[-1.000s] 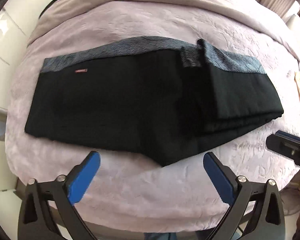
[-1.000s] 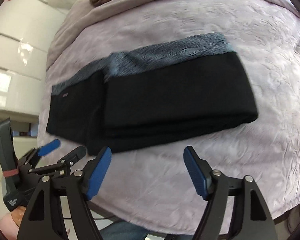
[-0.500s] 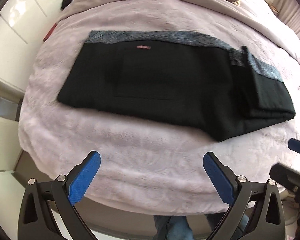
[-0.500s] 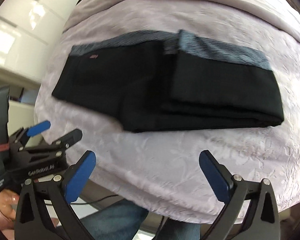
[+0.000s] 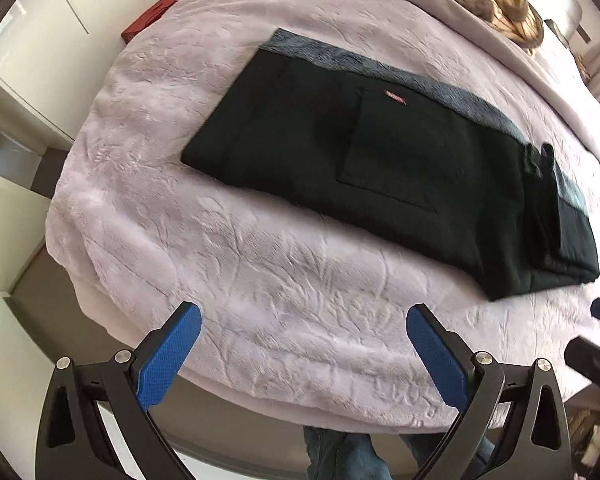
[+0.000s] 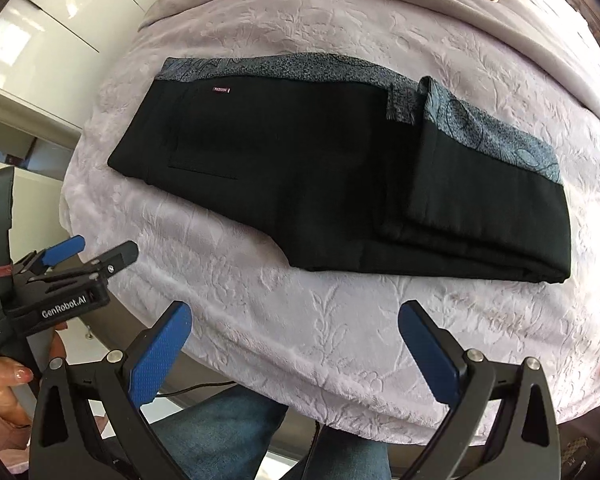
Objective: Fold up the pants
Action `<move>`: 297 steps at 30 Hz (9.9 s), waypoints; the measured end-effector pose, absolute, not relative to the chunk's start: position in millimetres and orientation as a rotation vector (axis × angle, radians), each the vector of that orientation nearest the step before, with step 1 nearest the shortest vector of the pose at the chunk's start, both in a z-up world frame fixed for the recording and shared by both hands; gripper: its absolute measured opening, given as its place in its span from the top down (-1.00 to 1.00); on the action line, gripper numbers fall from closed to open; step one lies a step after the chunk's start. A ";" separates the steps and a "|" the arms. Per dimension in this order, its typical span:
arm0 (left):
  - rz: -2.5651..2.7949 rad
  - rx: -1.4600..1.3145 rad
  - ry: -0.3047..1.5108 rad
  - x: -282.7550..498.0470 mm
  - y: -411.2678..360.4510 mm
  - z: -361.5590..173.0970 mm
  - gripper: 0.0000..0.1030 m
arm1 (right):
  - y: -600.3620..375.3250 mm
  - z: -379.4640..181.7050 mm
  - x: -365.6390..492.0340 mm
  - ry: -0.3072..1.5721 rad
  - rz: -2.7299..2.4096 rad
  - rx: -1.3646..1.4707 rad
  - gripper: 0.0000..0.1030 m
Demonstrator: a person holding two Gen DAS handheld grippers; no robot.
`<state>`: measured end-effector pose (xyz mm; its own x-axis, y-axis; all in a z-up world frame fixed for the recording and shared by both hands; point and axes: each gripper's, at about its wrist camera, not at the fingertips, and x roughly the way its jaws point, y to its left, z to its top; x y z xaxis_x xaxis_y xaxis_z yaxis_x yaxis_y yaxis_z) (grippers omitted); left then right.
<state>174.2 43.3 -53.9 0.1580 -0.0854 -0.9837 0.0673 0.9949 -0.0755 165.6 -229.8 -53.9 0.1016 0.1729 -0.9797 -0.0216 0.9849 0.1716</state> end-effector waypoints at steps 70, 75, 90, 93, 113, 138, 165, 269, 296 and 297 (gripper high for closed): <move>-0.147 -0.593 1.295 281.9 93.3 -141.0 -0.26 | -240.4 -76.7 234.9 1.427 0.145 0.135 -1.00; -0.107 -0.268 1.174 271.5 64.4 -106.5 0.16 | -236.7 -53.4 286.8 1.385 0.229 0.133 -1.00; -0.067 0.213 0.971 251.3 -1.8 -77.9 0.17 | -49.6 -79.0 413.3 1.724 0.629 0.052 -1.00; -0.069 0.219 0.963 247.9 -0.6 -77.0 0.17 | -20.1 -95.2 416.4 1.765 0.637 -0.043 -1.00; -0.204 0.372 0.766 207.4 -86.0 19.3 0.17 | -157.6 -23.6 391.1 1.582 0.760 0.323 0.65; -0.731 0.746 0.746 81.0 -392.1 -27.6 0.17 | -569.8 -120.5 204.1 1.166 0.544 1.054 0.65; -0.294 0.340 1.040 240.0 -230.8 -15.3 -0.47 | -562.3 -106.8 167.5 1.327 0.097 0.620 0.45; -0.134 0.234 1.306 103.4 -275.4 19.1 -0.98 | -590.3 -44.3 61.5 1.343 0.140 0.480 -0.68; -0.200 0.201 1.384 203.0 -220.8 -42.4 -0.98 | -554.3 -82.5 127.0 1.422 0.031 0.578 -0.68; -0.202 0.199 1.384 205.1 -219.3 -43.4 -0.98 | -553.9 -84.2 128.2 1.430 0.029 0.575 -0.68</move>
<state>205.1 -219.3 -43.4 0.1738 -0.0251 -0.9845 0.2572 0.9661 0.0207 128.2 -553.9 -84.2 0.1647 0.3550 -0.9202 0.3168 0.8645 0.3902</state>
